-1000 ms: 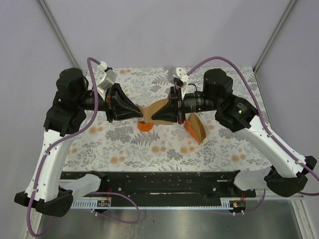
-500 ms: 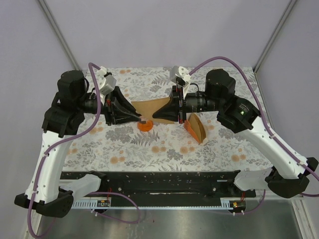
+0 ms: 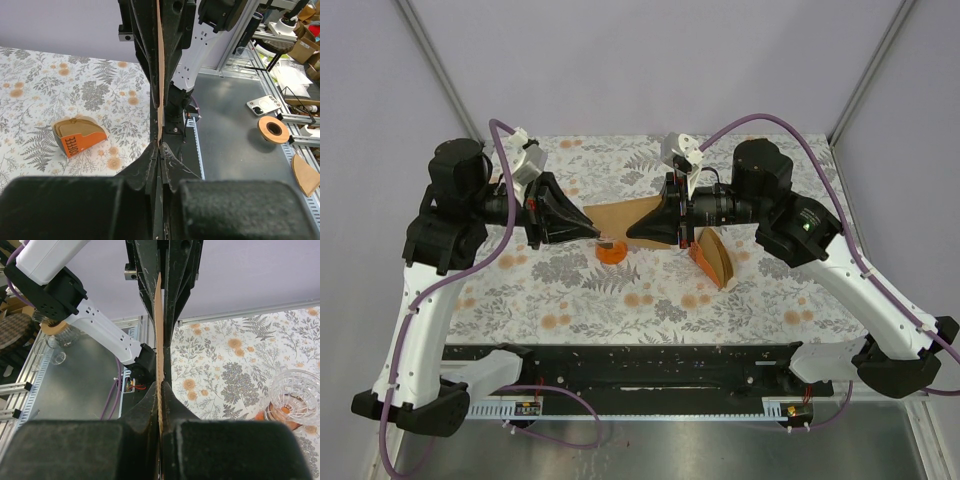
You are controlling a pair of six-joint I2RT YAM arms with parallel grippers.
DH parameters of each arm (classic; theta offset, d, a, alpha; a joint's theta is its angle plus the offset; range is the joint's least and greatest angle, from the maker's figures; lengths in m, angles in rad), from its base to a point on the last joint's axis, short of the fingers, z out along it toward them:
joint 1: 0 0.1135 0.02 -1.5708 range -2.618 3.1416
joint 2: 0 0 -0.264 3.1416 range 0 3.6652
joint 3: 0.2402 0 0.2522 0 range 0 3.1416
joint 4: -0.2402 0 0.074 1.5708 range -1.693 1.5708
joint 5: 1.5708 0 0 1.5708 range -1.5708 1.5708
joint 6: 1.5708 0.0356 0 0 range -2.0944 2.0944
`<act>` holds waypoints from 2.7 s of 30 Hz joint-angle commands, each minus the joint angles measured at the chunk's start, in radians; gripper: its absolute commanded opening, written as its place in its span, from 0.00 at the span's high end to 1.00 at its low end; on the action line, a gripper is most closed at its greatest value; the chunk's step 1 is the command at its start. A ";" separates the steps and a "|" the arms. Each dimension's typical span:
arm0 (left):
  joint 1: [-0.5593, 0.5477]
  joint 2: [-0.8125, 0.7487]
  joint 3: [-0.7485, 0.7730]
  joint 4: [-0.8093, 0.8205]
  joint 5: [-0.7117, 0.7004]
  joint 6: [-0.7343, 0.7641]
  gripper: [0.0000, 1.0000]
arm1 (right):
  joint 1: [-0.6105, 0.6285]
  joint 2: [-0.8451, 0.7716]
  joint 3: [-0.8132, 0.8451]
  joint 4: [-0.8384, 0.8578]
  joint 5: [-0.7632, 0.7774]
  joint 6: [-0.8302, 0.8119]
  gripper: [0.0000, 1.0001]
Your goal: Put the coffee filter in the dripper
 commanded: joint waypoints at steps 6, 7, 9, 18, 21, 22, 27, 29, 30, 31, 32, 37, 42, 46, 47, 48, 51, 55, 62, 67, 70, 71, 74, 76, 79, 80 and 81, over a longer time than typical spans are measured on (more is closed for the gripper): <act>0.018 -0.016 0.033 0.083 0.053 -0.049 1.00 | -0.006 -0.025 0.009 0.016 -0.004 -0.008 1.00; 0.022 -0.014 0.034 0.085 0.047 -0.052 1.00 | -0.006 -0.028 0.009 0.016 -0.002 -0.008 1.00; 0.030 -0.014 0.031 0.091 0.024 -0.058 1.00 | -0.006 -0.031 0.010 0.011 -0.002 -0.010 1.00; 0.034 -0.008 0.041 0.125 -0.074 -0.119 1.00 | -0.006 -0.031 0.013 0.002 -0.013 -0.017 1.00; 0.038 -0.006 0.041 0.125 -0.109 -0.116 1.00 | -0.006 -0.033 0.013 0.000 -0.019 -0.019 1.00; 0.041 -0.005 0.039 0.125 -0.124 -0.115 1.00 | -0.006 -0.033 0.013 0.000 -0.019 -0.019 1.00; 0.047 0.003 0.027 0.184 -0.129 -0.165 1.00 | -0.006 -0.037 0.010 -0.003 -0.022 -0.023 1.00; 0.047 0.004 0.021 0.218 -0.106 -0.197 1.00 | -0.006 -0.039 0.009 -0.004 -0.019 -0.023 1.00; 0.047 0.006 0.019 0.235 -0.085 -0.213 1.00 | -0.008 -0.040 0.009 -0.004 -0.017 -0.026 1.00; 0.047 0.004 0.015 0.246 -0.071 -0.226 1.00 | -0.006 -0.040 0.007 -0.004 -0.017 -0.025 1.00; 0.047 0.003 0.013 0.251 -0.054 -0.231 0.99 | -0.006 -0.037 0.007 -0.004 -0.014 -0.025 1.00; 0.039 -0.014 -0.007 0.252 0.006 -0.233 0.98 | -0.006 -0.023 0.016 -0.003 -0.004 -0.028 1.00; 0.018 -0.023 -0.025 0.252 0.043 -0.240 0.96 | -0.006 -0.003 0.032 0.010 0.007 -0.016 1.00; 0.011 -0.025 -0.033 0.252 0.052 -0.246 0.94 | -0.008 0.001 0.032 0.023 0.019 -0.003 1.00; 0.010 -0.026 -0.035 0.252 0.046 -0.246 0.94 | -0.006 0.003 0.032 0.028 0.016 0.001 1.00; 0.010 -0.023 -0.033 0.252 0.037 -0.249 0.93 | -0.006 0.007 0.032 0.033 0.012 0.006 1.00; 0.007 -0.019 -0.032 0.252 0.029 -0.246 0.93 | -0.006 0.013 0.032 0.040 -0.002 0.018 1.00; -0.001 -0.023 -0.039 0.252 0.040 -0.245 0.88 | -0.006 0.014 0.032 0.046 0.009 0.021 1.00; -0.004 -0.032 -0.061 0.252 0.036 -0.240 0.84 | -0.006 0.027 0.039 0.077 -0.002 0.041 1.00; -0.004 -0.031 -0.047 0.252 0.040 -0.246 0.81 | -0.006 0.029 0.032 0.083 -0.002 0.046 1.00; -0.004 -0.026 -0.036 0.252 0.033 -0.249 0.80 | -0.006 0.033 0.022 0.100 -0.001 0.056 1.00; -0.005 -0.025 -0.033 0.260 0.036 -0.257 0.80 | -0.006 0.036 0.019 0.106 0.002 0.059 1.00; -0.008 -0.025 -0.041 0.272 0.035 -0.274 0.76 | -0.006 0.041 0.016 0.134 -0.002 0.075 1.00; -0.007 -0.026 -0.045 0.272 0.032 -0.274 0.74 | -0.006 0.044 0.018 0.149 -0.001 0.082 1.00; -0.008 -0.028 -0.048 0.301 0.014 -0.309 0.74 | -0.006 0.055 0.018 0.171 -0.011 0.093 1.00; -0.008 -0.026 -0.054 0.329 -0.002 -0.344 0.75 | -0.006 0.056 0.016 0.172 -0.014 0.095 1.00; -0.007 -0.025 -0.059 0.373 -0.005 -0.393 0.76 | -0.006 0.061 0.016 0.174 -0.014 0.098 1.00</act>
